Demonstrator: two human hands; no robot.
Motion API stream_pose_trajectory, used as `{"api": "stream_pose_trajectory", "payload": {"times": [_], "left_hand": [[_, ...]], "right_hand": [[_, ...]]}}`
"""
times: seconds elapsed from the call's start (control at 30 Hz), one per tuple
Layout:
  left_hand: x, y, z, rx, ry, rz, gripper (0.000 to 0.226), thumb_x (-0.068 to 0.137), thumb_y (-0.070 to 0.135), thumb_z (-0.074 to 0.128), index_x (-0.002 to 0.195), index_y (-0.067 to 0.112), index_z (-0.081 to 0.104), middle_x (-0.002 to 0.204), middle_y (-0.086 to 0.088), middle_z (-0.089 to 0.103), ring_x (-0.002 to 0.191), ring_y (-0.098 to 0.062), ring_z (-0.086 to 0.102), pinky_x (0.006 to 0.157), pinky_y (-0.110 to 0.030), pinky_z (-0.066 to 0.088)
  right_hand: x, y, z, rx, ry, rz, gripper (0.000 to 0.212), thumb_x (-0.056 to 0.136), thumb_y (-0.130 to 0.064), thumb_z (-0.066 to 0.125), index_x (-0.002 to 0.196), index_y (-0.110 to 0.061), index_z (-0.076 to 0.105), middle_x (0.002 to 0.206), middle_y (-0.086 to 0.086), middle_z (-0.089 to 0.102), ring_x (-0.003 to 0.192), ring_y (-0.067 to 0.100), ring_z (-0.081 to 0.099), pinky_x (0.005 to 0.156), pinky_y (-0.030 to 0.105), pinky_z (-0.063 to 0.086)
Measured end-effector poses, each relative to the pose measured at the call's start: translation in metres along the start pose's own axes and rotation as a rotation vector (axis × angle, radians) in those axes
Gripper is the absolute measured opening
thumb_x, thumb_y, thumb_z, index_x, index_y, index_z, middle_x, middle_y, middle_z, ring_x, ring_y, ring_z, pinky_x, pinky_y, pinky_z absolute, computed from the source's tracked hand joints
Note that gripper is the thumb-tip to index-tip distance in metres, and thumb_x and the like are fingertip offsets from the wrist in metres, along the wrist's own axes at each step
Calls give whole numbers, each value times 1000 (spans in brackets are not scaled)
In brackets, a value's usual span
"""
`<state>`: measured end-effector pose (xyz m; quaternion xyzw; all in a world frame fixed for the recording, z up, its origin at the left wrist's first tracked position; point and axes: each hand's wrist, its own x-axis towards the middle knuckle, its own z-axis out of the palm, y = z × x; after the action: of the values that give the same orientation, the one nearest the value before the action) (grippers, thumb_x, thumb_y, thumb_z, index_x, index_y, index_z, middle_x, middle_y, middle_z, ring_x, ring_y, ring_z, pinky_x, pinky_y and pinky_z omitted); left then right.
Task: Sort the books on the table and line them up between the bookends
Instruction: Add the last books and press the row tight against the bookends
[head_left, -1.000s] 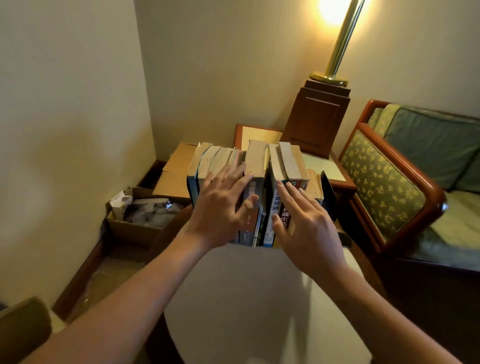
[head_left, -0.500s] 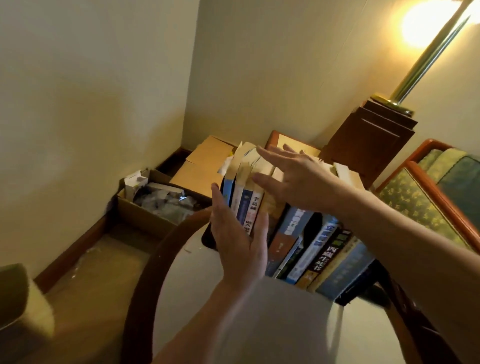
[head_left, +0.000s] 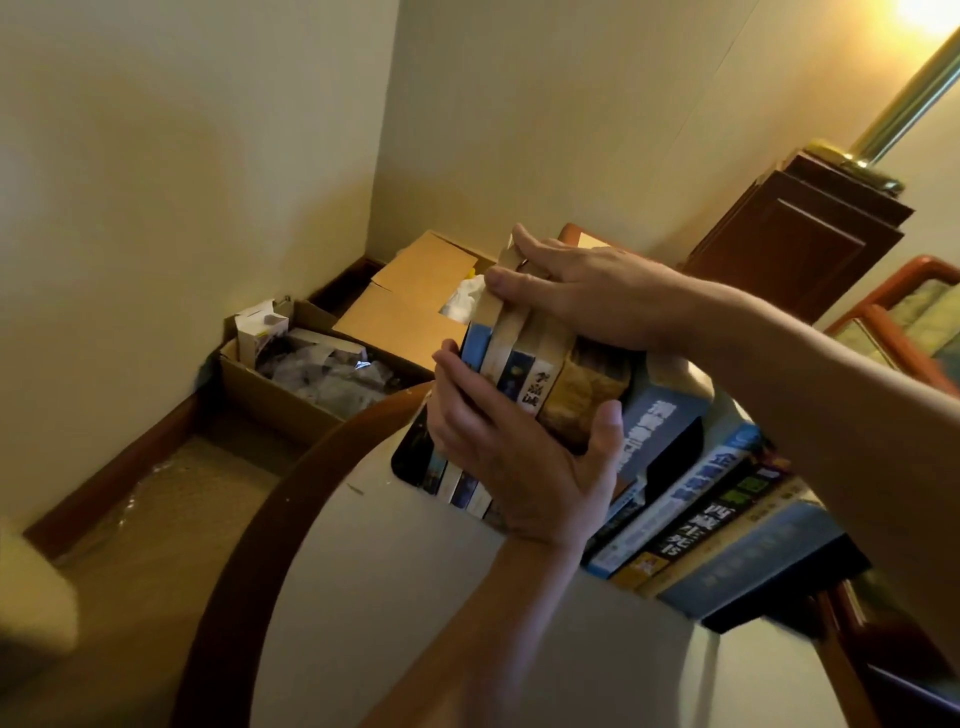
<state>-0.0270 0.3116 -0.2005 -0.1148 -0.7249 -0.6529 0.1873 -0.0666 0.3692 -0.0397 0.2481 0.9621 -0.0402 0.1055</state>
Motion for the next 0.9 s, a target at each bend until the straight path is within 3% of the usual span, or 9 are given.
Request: {"api": "stream_pose_trajectory", "payload": {"times": [0.1,0.33,0.47,0.57,0.63,0.73,0.9], "left_hand": [[-1,-1,3,9,27,6,114,84,85,15,155,-4,13,153,-20,34,140,-34,35,112,-53,31],[-4,-3,6,20,67,3,113,85,84,13,154,-5,17,149,-21,36,137,-34,38,112,-49,33],[-3,-4,6,4,63,9,112,86,83,16,154,-6,16,150,-23,35,138,-36,37,111,-53,33],[-6,-3,2,-21,41,14,112,87,81,19,154,-8,15,153,-25,30,140,-40,33,111,-57,31],[-9,-1,2,-20,38,6,113,87,81,18,154,-10,16,154,-26,28,141,-40,32,112,-58,31],[-10,4,7,-3,80,-12,112,88,80,16,152,-12,19,154,-27,28,144,-41,30,112,-59,30],[-10,2,15,5,147,-1,107,90,76,17,152,-11,22,149,-28,33,138,-42,36,109,-59,33]], "right_hand": [[1,1,1,2,10,-1,86,87,-81,26,159,-38,7,160,2,34,140,24,40,106,42,37],[-1,4,2,79,22,9,80,91,-75,33,159,-39,13,161,1,32,142,24,35,94,33,31],[-2,4,2,100,55,4,82,87,-80,35,157,-40,20,157,2,40,136,23,43,91,33,35],[-13,11,-2,49,130,5,82,86,-81,35,156,-39,27,157,0,41,141,25,39,106,43,36],[-21,19,-4,-6,125,42,80,87,-81,32,156,-40,26,159,0,37,145,27,34,116,55,27],[-29,24,-2,58,64,95,74,88,-78,31,154,-44,29,159,-1,37,144,26,34,116,52,27],[-29,20,-1,13,61,59,76,92,-76,29,157,-36,28,159,-4,37,142,24,35,114,51,27]]}}
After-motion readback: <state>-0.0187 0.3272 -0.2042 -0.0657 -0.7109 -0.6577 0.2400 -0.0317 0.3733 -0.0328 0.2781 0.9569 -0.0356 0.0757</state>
